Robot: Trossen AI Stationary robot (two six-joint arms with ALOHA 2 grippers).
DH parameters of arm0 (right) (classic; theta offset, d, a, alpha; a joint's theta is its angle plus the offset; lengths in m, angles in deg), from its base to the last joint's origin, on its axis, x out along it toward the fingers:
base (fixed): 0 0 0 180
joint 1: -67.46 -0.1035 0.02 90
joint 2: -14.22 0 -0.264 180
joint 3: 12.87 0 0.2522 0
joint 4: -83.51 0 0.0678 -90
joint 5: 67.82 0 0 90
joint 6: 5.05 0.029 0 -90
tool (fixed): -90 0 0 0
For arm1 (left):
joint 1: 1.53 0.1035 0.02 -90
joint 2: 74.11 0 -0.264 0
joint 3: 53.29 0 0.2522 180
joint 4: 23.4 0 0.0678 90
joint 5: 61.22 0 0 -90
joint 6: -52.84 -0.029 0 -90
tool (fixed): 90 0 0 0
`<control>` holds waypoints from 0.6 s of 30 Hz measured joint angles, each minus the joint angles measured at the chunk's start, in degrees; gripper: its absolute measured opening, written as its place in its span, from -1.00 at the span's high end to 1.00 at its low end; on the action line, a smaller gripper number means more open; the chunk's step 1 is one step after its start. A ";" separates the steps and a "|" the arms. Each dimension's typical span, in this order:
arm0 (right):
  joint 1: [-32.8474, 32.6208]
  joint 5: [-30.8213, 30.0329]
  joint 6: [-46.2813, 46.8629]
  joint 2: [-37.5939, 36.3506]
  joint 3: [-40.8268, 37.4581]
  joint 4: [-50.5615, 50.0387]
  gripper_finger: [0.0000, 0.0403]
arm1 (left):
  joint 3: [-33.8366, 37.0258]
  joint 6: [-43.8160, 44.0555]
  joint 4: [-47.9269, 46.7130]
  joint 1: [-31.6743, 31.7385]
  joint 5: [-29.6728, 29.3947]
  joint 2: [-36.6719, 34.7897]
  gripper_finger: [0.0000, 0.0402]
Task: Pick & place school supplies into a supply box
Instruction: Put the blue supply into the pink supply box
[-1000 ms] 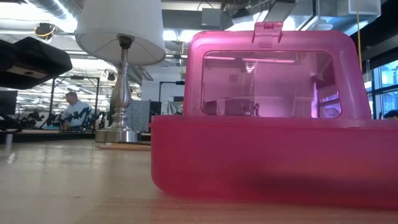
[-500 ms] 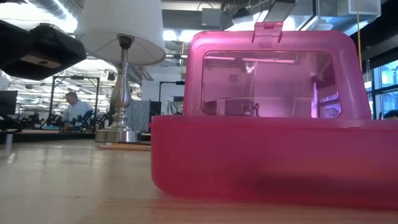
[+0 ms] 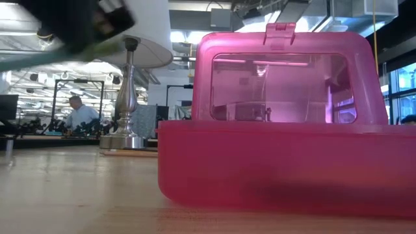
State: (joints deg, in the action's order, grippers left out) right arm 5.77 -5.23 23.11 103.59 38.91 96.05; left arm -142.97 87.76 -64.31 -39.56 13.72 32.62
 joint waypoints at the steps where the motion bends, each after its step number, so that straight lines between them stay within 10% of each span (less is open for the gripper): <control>1: 0.01 0.00 0.00 0.01 0.00 -0.22 0.02 | -0.01 -0.84 1.56 0.69 0.41 -0.18 0.97; 18: 0.02 0.42 0.24 0.01 0.00 -2.21 0.02 | -10.69 -15.09 6.37 8.02 -3.30 0.05 1.00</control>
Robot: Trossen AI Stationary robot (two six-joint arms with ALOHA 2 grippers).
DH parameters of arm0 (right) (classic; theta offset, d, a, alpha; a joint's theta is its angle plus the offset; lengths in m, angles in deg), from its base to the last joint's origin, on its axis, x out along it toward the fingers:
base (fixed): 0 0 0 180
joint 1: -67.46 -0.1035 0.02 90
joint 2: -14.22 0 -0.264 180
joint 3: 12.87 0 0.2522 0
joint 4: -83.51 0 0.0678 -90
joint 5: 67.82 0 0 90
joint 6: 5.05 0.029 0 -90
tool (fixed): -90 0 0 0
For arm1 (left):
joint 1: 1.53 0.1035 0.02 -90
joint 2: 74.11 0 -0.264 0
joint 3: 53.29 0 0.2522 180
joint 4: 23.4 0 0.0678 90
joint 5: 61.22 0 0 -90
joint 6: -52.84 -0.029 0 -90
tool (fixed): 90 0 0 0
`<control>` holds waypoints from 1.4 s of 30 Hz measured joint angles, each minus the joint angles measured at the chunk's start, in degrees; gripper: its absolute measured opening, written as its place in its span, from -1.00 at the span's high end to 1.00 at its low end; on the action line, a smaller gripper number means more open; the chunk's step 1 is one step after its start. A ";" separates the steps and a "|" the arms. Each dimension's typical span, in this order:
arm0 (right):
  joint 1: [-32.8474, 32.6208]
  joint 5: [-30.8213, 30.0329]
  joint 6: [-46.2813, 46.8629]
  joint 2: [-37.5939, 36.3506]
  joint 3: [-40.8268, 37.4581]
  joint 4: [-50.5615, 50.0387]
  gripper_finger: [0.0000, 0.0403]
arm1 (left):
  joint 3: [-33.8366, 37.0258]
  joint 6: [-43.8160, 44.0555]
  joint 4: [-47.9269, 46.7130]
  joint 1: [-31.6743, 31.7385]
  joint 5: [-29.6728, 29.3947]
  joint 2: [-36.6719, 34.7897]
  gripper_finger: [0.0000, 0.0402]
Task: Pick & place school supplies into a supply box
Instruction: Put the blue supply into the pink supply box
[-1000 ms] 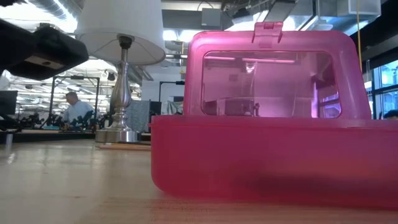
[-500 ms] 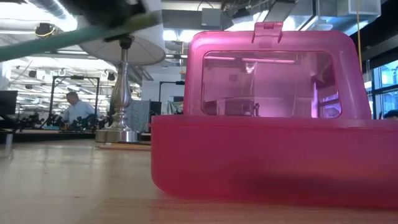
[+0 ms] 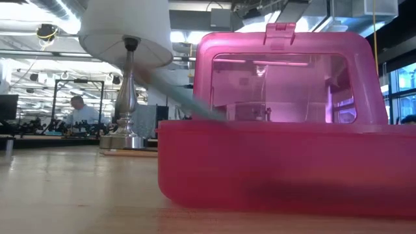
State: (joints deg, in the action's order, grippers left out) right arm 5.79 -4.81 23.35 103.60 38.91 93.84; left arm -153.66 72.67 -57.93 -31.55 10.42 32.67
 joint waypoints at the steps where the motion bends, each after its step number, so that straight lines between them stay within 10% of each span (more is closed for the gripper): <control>1: -0.02 0.06 -0.03 0.00 0.00 0.01 0.02 | 0.00 -0.06 -0.12 0.31 -0.43 0.08 1.00; 30: -0.02 0.10 1.25 0.00 0.00 -3.06 0.02 | 0.00 2.72 -7.77 -6.67 12.37 3.34 0.99; 42: -0.02 0.06 1.40 0.00 0.00 -3.25 0.02 | 0.02 8.81 -13.66 -7.08 6.65 6.23 0.99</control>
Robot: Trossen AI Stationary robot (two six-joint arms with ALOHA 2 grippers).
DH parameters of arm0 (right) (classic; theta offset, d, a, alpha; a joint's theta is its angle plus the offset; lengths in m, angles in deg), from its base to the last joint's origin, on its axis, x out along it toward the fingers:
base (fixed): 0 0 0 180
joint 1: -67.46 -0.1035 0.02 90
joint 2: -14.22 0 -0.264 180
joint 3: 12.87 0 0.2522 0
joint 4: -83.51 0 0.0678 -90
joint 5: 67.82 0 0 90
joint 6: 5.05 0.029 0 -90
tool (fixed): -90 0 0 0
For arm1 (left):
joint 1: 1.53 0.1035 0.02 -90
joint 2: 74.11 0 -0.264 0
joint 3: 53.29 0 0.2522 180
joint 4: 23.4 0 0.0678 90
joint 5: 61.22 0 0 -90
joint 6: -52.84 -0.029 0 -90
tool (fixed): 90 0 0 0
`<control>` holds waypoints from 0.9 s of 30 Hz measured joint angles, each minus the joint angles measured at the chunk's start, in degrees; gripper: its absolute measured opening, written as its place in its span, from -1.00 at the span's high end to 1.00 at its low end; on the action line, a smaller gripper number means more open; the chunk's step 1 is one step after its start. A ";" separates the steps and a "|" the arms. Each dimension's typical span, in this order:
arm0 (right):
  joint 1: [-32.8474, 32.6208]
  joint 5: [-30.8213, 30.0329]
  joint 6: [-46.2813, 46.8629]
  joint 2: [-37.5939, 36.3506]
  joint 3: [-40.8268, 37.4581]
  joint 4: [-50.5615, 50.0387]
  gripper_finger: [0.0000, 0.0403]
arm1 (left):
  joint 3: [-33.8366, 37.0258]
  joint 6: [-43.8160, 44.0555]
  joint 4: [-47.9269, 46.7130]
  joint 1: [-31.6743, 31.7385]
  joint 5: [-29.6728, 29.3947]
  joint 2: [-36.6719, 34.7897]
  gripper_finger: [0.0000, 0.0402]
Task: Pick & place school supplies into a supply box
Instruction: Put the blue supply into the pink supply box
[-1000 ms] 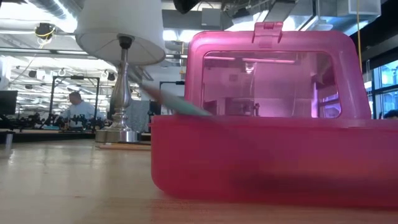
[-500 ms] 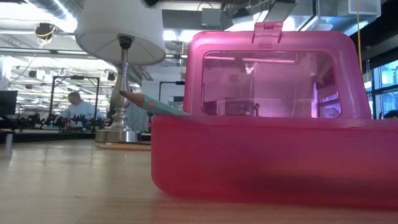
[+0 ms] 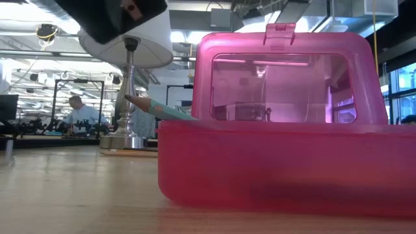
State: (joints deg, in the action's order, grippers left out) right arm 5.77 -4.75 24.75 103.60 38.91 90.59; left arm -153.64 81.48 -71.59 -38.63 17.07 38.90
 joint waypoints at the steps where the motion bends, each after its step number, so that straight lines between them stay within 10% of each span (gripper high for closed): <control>1: -0.01 0.00 0.00 0.00 0.00 0.00 0.02 | 0.00 0.77 0.07 0.04 -0.78 0.00 0.99; 27: 0.01 -0.04 -0.07 0.00 0.00 0.00 0.02 | 0.00 5.73 1.42 2.03 -5.13 -0.02 0.99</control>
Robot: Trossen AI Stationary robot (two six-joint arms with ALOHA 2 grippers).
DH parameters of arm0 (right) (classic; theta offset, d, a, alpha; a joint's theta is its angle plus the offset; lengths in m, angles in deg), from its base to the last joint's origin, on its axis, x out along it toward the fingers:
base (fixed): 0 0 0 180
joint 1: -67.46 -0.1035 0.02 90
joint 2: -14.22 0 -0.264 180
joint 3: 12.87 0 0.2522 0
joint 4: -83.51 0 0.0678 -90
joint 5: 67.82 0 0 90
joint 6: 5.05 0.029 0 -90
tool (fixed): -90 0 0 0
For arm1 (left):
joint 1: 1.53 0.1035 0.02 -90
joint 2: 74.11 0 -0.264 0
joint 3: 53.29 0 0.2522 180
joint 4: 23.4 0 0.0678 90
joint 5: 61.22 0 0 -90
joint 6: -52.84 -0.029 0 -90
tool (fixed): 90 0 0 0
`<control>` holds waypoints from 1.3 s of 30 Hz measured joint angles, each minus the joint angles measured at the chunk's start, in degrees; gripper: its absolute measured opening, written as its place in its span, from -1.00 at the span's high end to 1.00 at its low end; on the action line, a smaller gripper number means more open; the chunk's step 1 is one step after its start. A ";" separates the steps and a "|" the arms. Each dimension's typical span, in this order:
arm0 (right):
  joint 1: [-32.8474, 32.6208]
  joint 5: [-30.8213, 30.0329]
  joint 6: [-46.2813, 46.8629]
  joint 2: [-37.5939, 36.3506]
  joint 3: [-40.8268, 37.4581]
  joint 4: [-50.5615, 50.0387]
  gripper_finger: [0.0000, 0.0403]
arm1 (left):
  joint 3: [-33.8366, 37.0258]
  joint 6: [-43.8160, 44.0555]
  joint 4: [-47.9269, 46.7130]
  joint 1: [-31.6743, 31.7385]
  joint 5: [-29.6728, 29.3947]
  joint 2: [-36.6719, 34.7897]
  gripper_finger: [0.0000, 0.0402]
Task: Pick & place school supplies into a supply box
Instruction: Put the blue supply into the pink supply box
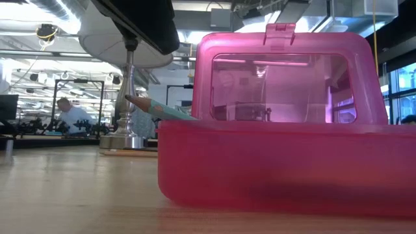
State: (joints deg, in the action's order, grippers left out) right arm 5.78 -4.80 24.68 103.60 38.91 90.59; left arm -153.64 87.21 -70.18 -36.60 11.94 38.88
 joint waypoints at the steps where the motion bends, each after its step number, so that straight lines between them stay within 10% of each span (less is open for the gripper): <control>1: 0.00 0.00 0.01 0.00 0.00 0.01 0.02 | 0.00 -0.03 0.00 0.00 -0.01 0.00 0.99; 21: -0.01 -0.02 -0.02 0.00 0.00 0.01 0.02 | 0.00 0.28 0.39 0.04 3.22 -0.02 0.20; 39: -0.01 -0.02 -0.04 0.00 0.00 -0.56 0.02 | -8.15 -1.83 -0.84 5.07 6.37 0.28 0.50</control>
State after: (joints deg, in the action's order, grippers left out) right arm 5.77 -4.82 24.64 103.60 38.91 90.03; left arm -161.79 85.37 -71.02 -31.53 18.31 39.16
